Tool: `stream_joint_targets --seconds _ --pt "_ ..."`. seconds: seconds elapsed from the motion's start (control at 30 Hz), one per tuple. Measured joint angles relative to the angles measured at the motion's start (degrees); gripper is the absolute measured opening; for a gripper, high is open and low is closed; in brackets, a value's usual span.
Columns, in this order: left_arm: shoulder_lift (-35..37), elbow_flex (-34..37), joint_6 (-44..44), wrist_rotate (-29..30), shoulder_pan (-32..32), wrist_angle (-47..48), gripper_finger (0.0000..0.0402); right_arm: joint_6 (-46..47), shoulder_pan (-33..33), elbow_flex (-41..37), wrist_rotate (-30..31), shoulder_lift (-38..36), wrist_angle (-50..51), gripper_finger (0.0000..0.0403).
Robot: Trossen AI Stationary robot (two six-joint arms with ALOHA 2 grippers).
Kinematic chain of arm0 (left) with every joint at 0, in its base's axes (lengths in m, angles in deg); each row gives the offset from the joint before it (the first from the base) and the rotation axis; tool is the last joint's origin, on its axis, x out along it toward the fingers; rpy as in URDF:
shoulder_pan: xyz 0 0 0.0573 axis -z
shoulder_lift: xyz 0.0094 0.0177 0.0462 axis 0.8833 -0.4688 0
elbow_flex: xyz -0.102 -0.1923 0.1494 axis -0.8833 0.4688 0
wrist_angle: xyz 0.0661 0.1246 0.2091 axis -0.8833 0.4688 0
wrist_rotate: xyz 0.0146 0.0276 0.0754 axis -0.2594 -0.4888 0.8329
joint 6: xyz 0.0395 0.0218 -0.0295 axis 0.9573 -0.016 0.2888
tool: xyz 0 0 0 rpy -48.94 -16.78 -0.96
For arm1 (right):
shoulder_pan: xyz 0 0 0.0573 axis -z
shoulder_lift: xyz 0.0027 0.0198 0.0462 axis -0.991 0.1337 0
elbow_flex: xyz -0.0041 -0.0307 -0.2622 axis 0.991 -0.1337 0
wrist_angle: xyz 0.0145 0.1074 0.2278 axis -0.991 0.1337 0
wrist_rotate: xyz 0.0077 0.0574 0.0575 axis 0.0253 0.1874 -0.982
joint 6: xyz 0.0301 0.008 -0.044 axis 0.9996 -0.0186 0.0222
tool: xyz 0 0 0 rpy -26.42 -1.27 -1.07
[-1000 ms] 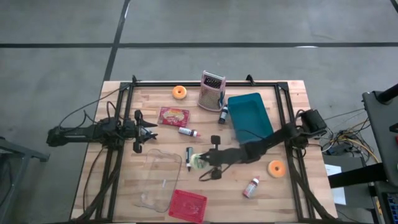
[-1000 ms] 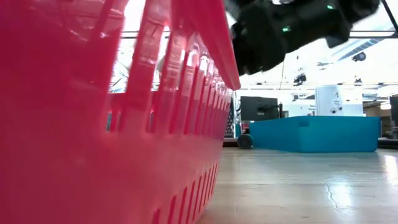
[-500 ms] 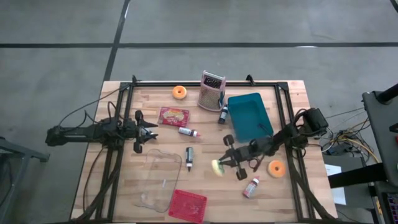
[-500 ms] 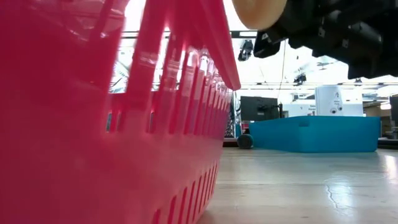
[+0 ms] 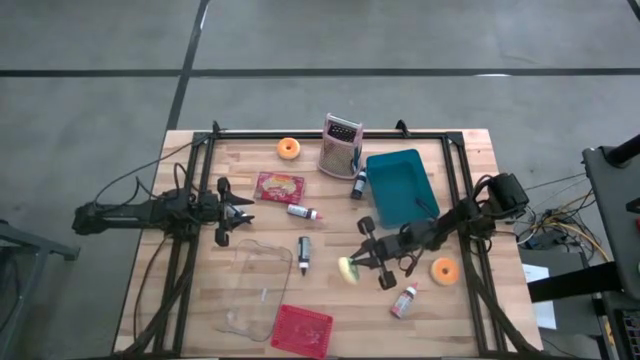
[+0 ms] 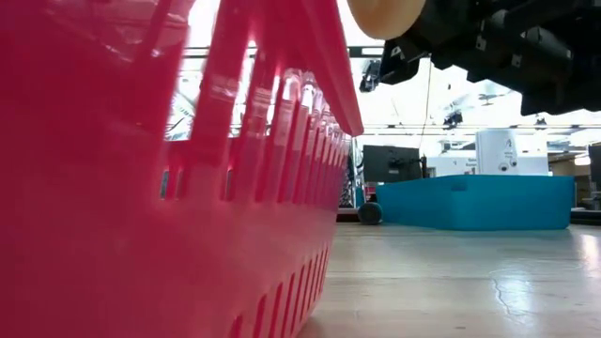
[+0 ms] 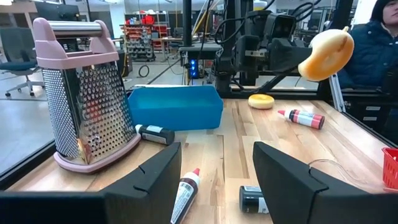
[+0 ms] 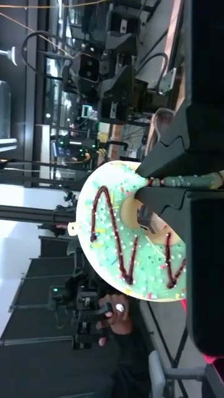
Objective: Pick & Place Food Item
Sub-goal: Put the green donut into the red bin
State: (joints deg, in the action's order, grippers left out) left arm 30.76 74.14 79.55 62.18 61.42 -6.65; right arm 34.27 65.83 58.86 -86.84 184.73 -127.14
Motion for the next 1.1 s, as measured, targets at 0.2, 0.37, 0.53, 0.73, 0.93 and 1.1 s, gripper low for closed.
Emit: stream_joint_targets --seconds 0.2,0.37,0.53,0.73,0.93,1.1 --pt "0.0 0.0 0.0 0.0 0.0 0.02 0.0202 0.96 0.0 1.85 -3.38 0.0 2.81 0.0008" --pt "0.0 0.0 0.0 -0.01 0.0 0.02 0.0202 1.73 -0.54 7.88 -9.06 0.0 14.96 0.0008" --pt "-0.01 0.0 -0.06 -0.05 0.0 0.0 0.0202 -0.26 -1.93 16.23 -9.13 2.27 25.06 0.0008" --pt "-1.13 0.23 -3.1 -7.86 0.03 -5.79 0.0202 -0.3 -1.88 20.72 -2.62 5.53 26.75 0.0008" --pt "-5.99 2.19 -7.99 -11.03 0.05 -20.97 0.0202 -5.77 -1.82 21.29 18.78 5.51 29.39 0.0008" --pt "-12.44 2.19 -15.66 -3.45 0.07 -27.47 0.0203 -13.32 -1.88 22.54 33.83 5.51 32.74 0.0008"
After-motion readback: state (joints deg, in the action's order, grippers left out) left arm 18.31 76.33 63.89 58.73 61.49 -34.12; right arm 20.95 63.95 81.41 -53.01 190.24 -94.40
